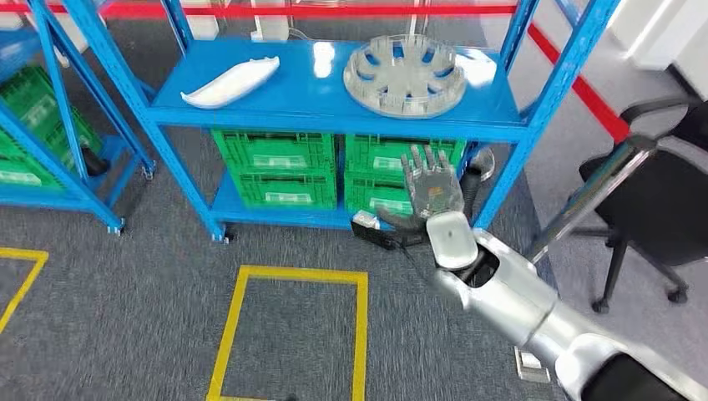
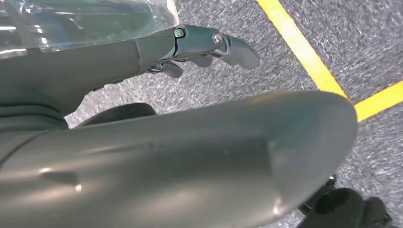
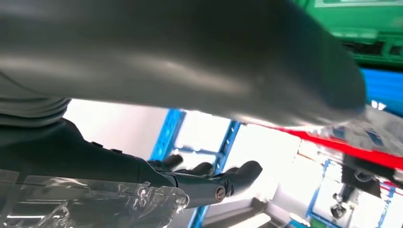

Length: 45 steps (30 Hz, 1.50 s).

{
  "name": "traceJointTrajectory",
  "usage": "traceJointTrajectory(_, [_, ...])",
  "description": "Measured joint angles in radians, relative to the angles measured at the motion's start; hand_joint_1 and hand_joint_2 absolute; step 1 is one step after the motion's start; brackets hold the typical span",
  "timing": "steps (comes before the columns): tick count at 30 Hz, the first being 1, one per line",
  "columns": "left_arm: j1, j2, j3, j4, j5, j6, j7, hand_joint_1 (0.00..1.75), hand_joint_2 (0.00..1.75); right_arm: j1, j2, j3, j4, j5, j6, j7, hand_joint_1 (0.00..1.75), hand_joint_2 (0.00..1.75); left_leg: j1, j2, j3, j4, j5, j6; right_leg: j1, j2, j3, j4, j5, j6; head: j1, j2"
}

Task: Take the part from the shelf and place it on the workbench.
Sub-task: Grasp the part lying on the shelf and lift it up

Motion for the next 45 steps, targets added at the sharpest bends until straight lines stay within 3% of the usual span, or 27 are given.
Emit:
traceJointTrajectory(4, [0.000,-0.002,0.000,0.001,-0.004,0.000,-0.001,0.00,0.00,0.019,-0.010,-0.027,-0.011,0.012,-0.037,0.000,0.00,0.00,0.001,0.002,-0.013,0.029,-0.024,-0.017,-0.004,0.003,0.008,-0.014,-0.024,-0.029,-0.003,0.000])
traceJointTrajectory(5, [-0.001,-0.002,0.000,0.001,-0.004,0.001,-0.001,0.00,0.00,0.023,-0.010,-0.034,-0.014,0.014,-0.043,0.000,0.00,0.00,0.001,0.003,-0.037,0.076,-0.047,-0.020,-0.005,0.002,0.013,-0.015,-0.026,-0.034,-0.005,0.000])
traceJointTrajectory(7, [0.000,-0.002,0.000,0.001,-0.005,0.003,-0.001,0.00,0.00,0.034,-0.012,-0.046,-0.019,0.016,-0.052,0.000,0.00,0.00,0.000,0.004,-0.118,0.217,-0.093,-0.020,-0.002,0.000,0.020,-0.016,-0.032,-0.042,-0.009,0.000])
traceJointTrajectory(8, [0.001,-0.002,0.000,0.001,-0.005,0.004,-0.001,0.00,0.00,0.042,-0.013,-0.052,-0.021,0.018,-0.055,0.000,0.00,0.00,0.000,0.004,-0.160,0.278,-0.103,-0.019,0.000,0.000,0.024,-0.016,-0.036,-0.044,-0.009,0.000])
traceJointTrajectory(9, [0.003,-0.002,0.000,0.001,-0.006,0.006,-0.001,0.00,0.00,0.051,-0.014,-0.057,-0.023,0.020,-0.058,0.000,0.00,0.00,-0.001,0.004,-0.188,0.305,-0.091,-0.017,0.002,0.000,0.028,-0.016,-0.039,-0.046,-0.009,0.000])
traceJointTrajectory(10, [0.005,-0.002,0.000,0.001,-0.006,0.008,-0.001,0.00,0.00,0.059,-0.015,-0.064,-0.026,0.022,-0.061,0.000,0.00,0.00,-0.002,0.004,-0.199,0.294,-0.057,-0.014,0.004,0.000,0.034,-0.015,-0.043,-0.046,-0.009,0.000])
traceJointTrajectory(11, [0.006,-0.002,0.000,0.001,-0.006,0.010,-0.001,0.00,0.00,0.066,-0.017,-0.072,-0.030,0.024,-0.065,0.000,0.00,0.00,-0.004,0.004,-0.193,0.247,-0.007,-0.007,0.006,0.001,0.041,-0.015,-0.047,-0.046,-0.009,0.000])
traceJointTrajectory(13, [0.006,-0.001,0.000,0.002,-0.008,0.015,-0.001,0.00,0.00,0.075,-0.018,-0.093,-0.039,0.026,-0.071,0.000,0.00,0.00,-0.012,0.004,-0.160,0.135,0.077,0.009,0.009,0.003,0.055,-0.018,-0.054,-0.042,-0.008,0.000])
traceJointTrajectory(14, [0.005,0.000,0.000,0.002,-0.009,0.016,-0.001,0.00,0.00,0.079,-0.019,-0.103,-0.043,0.027,-0.075,0.000,0.00,0.00,-0.016,0.005,-0.147,0.096,0.096,0.017,0.009,0.004,0.058,-0.019,-0.055,-0.037,-0.009,0.000])
traceJointTrajectory(16, [0.005,0.001,0.000,0.003,-0.010,0.017,-0.001,0.00,0.00,0.089,-0.022,-0.119,-0.050,0.027,-0.081,0.000,0.00,0.00,-0.022,0.006,-0.138,0.067,0.094,0.026,0.009,0.003,0.058,-0.024,-0.053,-0.026,-0.009,0.000])
traceJointTrajectory(19, [0.005,0.001,0.000,0.004,-0.012,0.018,-0.001,0.00,0.00,0.107,-0.032,-0.150,-0.065,0.027,-0.090,0.000,0.00,0.00,-0.015,0.007,-0.123,0.031,0.092,0.036,0.010,0.000,0.047,-0.014,-0.064,-0.009,-0.008,0.000])
traceJointTrajectory(20, [0.005,0.001,0.000,0.004,-0.013,0.018,-0.001,0.00,0.00,0.111,-0.035,-0.162,-0.070,0.027,-0.092,0.000,0.00,0.00,-0.011,0.007,-0.119,0.024,0.095,0.038,0.009,-0.001,0.033,0.016,-0.082,-0.005,-0.006,0.000])
traceJointTrajectory(22, [0.007,0.000,0.000,0.005,-0.013,0.018,-0.002,0.00,0.00,0.123,-0.041,-0.184,-0.077,0.027,-0.096,0.000,0.00,0.00,-0.010,0.007,-0.118,0.022,0.095,0.042,0.006,-0.001,-0.022,0.128,-0.134,0.002,-0.003,0.000])
traceJointTrajectory(24, [0.010,0.000,0.000,0.005,-0.013,0.018,-0.002,0.00,0.00,0.141,-0.048,-0.200,-0.080,0.027,-0.099,0.000,0.00,0.00,-0.010,0.007,-0.117,0.024,0.092,0.043,0.004,-0.002,-0.072,0.218,-0.152,0.007,-0.001,0.000])
traceJointTrajectory(25, [0.011,0.000,0.001,0.006,-0.013,0.018,-0.002,0.00,0.00,0.149,-0.051,-0.207,-0.081,0.027,-0.101,0.000,0.00,0.00,-0.010,0.007,-0.116,0.026,0.090,0.042,0.004,-0.002,-0.075,0.216,-0.135,0.008,0.000,0.000])
traceJointTrajectory(26, [0.012,0.000,0.001,0.006,-0.013,0.018,-0.002,0.00,0.00,0.154,-0.054,-0.214,-0.083,0.027,-0.103,0.000,0.00,0.00,-0.010,0.007,-0.115,0.029,0.087,0.041,0.004,-0.002,-0.059,0.173,-0.100,0.007,0.000,0.000])
traceJointTrajectory(27, [0.012,-0.001,0.001,0.006,-0.013,0.018,-0.002,0.00,0.00,0.158,-0.057,-0.222,-0.086,0.027,-0.106,0.000,0.00,0.00,-0.010,0.007,-0.113,0.033,0.082,0.038,0.004,-0.002,-0.030,0.108,-0.064,0.005,0.001,0.000])
traceJointTrajectory(29, [0.011,-0.001,0.001,0.007,-0.014,0.018,-0.002,0.00,0.00,0.163,-0.063,-0.239,-0.092,0.025,-0.113,0.000,0.00,0.00,-0.013,0.007,-0.113,0.039,0.074,0.030,0.007,-0.002,0.020,0.002,-0.028,-0.003,0.000,0.000])
traceJointTrajectory(31, [0.012,-0.001,0.002,0.008,-0.014,0.018,-0.002,0.00,0.00,0.170,-0.068,-0.254,-0.096,0.023,-0.116,0.000,0.00,0.00,-0.015,0.006,-0.116,0.040,0.072,0.020,0.011,0.000,0.033,-0.024,-0.033,-0.014,-0.002,0.000])
traceJointTrajectory(34, [0.013,-0.001,0.002,0.008,-0.014,0.017,-0.002,0.00,0.00,0.180,-0.074,-0.270,-0.103,0.021,-0.119,0.000,0.00,0.00,-0.015,0.007,-0.117,0.050,0.058,0.005,0.005,0.000,0.039,-0.034,-0.034,-0.030,-0.004,0.000])
traceJointTrajectory(36, [0.012,-0.001,0.002,0.009,-0.015,0.017,-0.003,0.00,0.00,0.183,-0.076,-0.280,-0.107,0.019,-0.122,0.000,0.00,0.00,-0.014,0.007,-0.152,0.126,0.015,-0.003,0.000,-0.002,0.046,-0.040,-0.036,-0.039,-0.009,0.000])
traceJointTrajectory(38, [0.014,0.000,0.003,0.009,-0.015,0.017,-0.003,0.00,0.00,0.189,-0.076,-0.285,-0.108,0.015,-0.123,0.000,0.00,0.00,-0.012,0.007,-0.221,0.257,-0.033,-0.008,0.000,-0.003,0.050,-0.040,-0.041,-0.043,-0.012,0.000])
traceJointTrajectory(39, [0.016,0.000,0.003,0.010,-0.015,0.017,-0.003,0.00,0.00,0.194,-0.077,-0.286,-0.108,0.014,-0.123,0.000,0.00,0.00,-0.011,0.007,-0.247,0.302,-0.038,-0.009,0.001,-0.003,0.054,-0.040,-0.044,-0.044,-0.012,0.000])
traceJointTrajectory(40, [0.017,0.000,0.003,0.010,-0.015,0.017,-0.003,0.00,0.00,0.198,-0.077,-0.287,-0.108,0.013,-0.123,0.000,0.00,0.00,-0.011,0.007,-0.257,0.310,-0.023,-0.009,0.001,-0.002,0.059,-0.040,-0.048,-0.043,-0.012,0.000])
traceJointTrajectory(41, [0.018,0.000,0.003,0.010,-0.015,0.017,-0.003,0.00,0.00,0.202,-0.077,-0.288,-0.108,0.013,-0.123,0.000,0.00,0.00,-0.011,0.007,-0.248,0.277,0.012,-0.007,0.001,-0.001,0.066,-0.040,-0.052,-0.041,-0.012,0.000])
traceJointTrajectory(43, [0.018,0.001,0.003,0.010,-0.016,0.017,-0.003,0.00,0.00,0.205,-0.077,-0.291,-0.109,0.011,-0.123,0.000,0.00,0.00,-0.013,0.007,-0.195,0.151,0.090,0.000,0.001,0.000,0.081,-0.040,-0.063,-0.035,-0.012,0.000])
traceJointTrajectory(45, [0.017,0.002,0.003,0.010,-0.017,0.017,-0.003,0.00,0.00,0.205,-0.078,-0.296,-0.111,0.009,-0.124,0.000,0.00,0.00,-0.017,0.007,-0.153,0.061,0.110,0.010,0.003,0.000,0.089,-0.042,-0.070,-0.024,-0.012,0.000])
